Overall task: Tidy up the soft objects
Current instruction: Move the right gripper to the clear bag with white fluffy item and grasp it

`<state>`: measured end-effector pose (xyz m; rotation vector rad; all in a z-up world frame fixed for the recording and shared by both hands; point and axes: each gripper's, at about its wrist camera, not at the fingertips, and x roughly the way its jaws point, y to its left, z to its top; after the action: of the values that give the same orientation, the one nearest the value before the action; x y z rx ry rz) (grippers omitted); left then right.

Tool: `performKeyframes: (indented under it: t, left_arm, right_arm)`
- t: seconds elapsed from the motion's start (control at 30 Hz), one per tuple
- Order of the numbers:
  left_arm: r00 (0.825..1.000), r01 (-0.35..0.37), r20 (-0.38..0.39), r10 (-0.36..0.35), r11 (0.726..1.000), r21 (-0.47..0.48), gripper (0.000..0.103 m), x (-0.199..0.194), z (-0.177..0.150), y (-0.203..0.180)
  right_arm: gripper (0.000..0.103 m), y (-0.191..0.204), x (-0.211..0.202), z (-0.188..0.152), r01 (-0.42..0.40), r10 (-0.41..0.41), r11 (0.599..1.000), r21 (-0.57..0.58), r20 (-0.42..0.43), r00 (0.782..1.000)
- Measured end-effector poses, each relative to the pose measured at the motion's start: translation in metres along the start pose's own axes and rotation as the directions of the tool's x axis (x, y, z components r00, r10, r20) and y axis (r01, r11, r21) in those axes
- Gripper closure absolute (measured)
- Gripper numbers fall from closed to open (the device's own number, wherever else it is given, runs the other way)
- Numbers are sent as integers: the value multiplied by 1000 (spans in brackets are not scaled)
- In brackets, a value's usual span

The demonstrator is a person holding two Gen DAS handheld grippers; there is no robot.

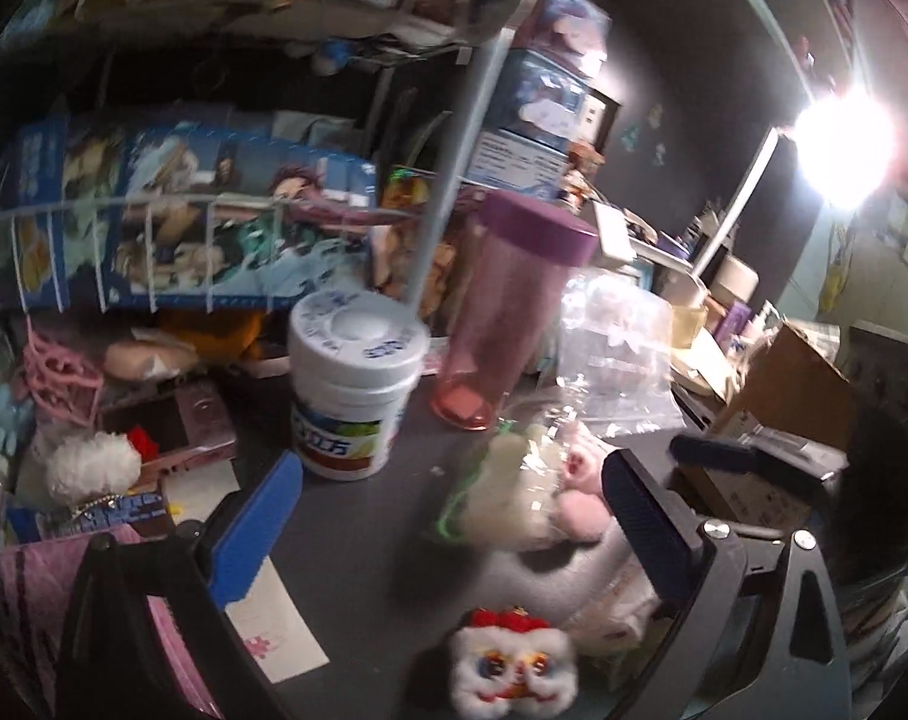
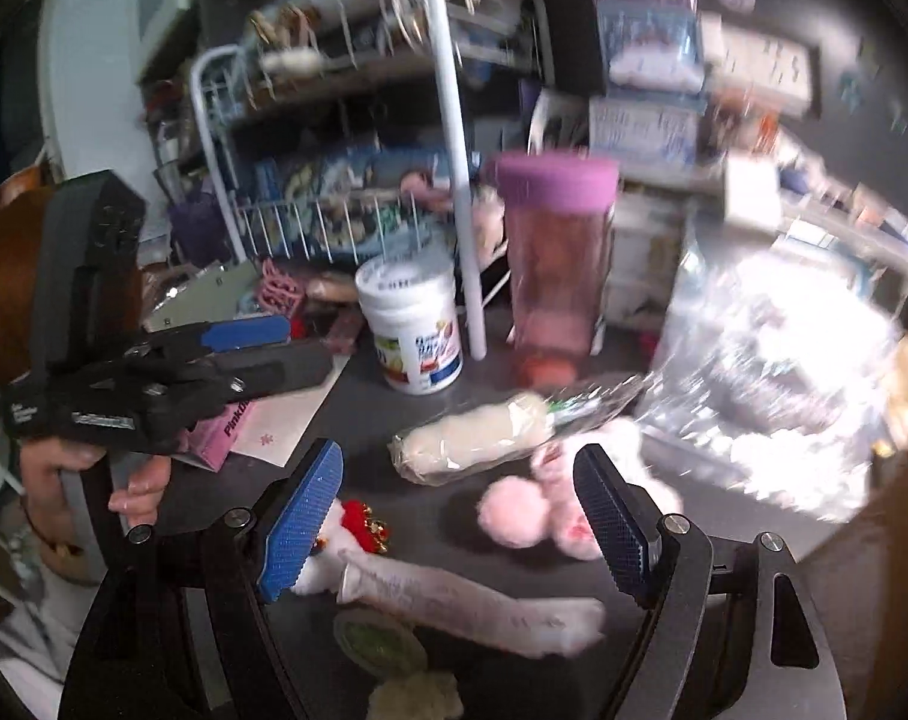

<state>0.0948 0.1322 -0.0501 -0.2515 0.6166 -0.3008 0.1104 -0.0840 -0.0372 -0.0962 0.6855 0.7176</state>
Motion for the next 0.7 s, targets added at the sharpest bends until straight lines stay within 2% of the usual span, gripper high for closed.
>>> performKeyframes:
  t: [0.13,0.23,0.37,0.7]
  left_arm:
    - [1000,-11,3,11,1000,-16,3,1,-3,12]
    - [1000,6,3,-6,1000,-18,3,2,-5,17]
    - [1000,22,7,-22,1000,-18,3,2,-6,23]
    - [999,33,22,-32,999,-34,3,-2,-8,32]
  right_arm:
    - [26,-9,34,5,-47,52,996,70,-81,995]
    - [26,-16,55,9,-48,64,991,122,-126,990]
    - [26,-27,81,10,-93,130,975,203,-178,975]
    - [26,-42,99,20,-117,186,937,330,-187,964]
